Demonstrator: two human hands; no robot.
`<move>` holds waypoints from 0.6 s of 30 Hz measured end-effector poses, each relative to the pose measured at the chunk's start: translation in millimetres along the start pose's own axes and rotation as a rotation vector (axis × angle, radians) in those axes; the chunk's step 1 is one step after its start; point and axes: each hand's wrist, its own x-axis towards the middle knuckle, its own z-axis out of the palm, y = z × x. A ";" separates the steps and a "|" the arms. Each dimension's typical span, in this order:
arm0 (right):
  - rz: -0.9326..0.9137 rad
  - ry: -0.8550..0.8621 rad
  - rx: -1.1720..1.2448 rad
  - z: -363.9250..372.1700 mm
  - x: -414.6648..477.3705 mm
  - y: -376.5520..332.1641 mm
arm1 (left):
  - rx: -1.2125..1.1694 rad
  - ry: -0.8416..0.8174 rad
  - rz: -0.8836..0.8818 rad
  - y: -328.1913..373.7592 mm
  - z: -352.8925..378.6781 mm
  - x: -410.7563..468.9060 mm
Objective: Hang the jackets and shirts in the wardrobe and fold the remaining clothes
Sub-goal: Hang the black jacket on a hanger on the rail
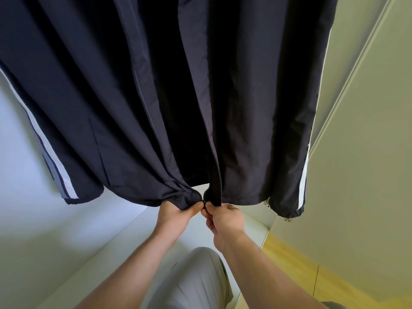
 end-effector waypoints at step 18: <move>0.093 -0.023 -0.053 -1.5 -1.6 -3.3 | 0.398 -0.236 0.208 13.0 -19.7 4.7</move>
